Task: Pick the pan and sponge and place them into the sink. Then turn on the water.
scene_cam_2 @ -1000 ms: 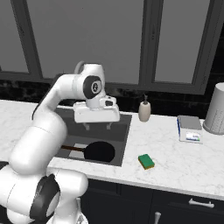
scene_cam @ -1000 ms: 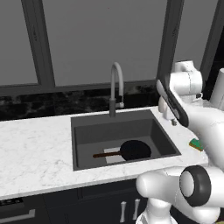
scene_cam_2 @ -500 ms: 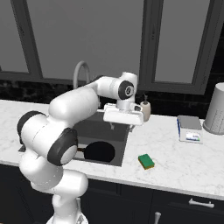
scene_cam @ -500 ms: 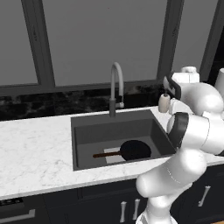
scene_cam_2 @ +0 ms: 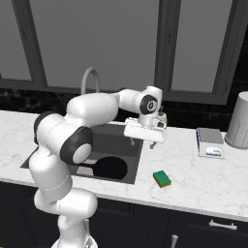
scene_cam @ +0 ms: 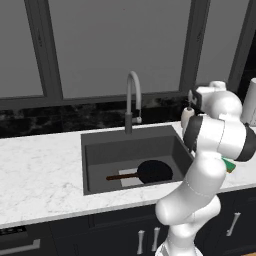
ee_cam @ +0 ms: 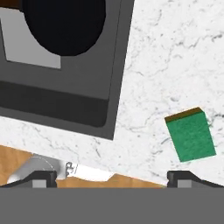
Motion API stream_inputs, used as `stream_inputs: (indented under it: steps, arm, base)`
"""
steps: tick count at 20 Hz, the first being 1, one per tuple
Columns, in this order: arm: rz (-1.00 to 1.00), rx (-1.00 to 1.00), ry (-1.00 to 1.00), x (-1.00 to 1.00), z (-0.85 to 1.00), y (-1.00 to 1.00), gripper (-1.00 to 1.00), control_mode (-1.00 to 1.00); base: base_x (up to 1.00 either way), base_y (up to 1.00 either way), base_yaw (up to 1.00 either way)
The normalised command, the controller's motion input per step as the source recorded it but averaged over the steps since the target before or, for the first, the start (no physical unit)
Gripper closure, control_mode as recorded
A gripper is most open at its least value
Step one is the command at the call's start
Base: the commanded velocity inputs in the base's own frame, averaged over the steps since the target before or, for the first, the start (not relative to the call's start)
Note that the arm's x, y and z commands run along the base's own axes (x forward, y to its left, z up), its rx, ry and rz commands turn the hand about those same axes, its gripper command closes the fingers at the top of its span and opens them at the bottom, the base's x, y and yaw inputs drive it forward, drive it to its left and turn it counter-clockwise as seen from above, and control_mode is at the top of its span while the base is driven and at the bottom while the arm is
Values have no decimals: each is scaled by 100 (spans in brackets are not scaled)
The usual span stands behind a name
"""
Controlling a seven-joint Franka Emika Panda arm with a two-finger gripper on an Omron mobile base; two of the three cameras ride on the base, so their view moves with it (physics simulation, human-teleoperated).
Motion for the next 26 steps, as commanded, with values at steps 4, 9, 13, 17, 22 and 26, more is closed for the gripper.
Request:
stream_inputs:
  steps: [4, 9, 13, 17, 22, 26]
  arm:
    - [6, -4, -4, 0, -22, -41, -100, -100]
    - [17, -1, -19, -4, -15, -39, -100, -100]
    - [13, 1, -30, -1, -18, -17, -100, -100]
    - [8, 2, -15, -1, -14, -3, -100, -100]
    - [1, -2, 2, 0, -9, 0, -100, -100]
    - [0, -6, 4, -2, -8, -2, -100, -100]
  base:
    - [0, 0, 0]
    - [0, 0, 0]
    - [0, 0, 0]
    - [0, 0, 0]
    - [0, 0, 0]
    - [0, 0, 0]
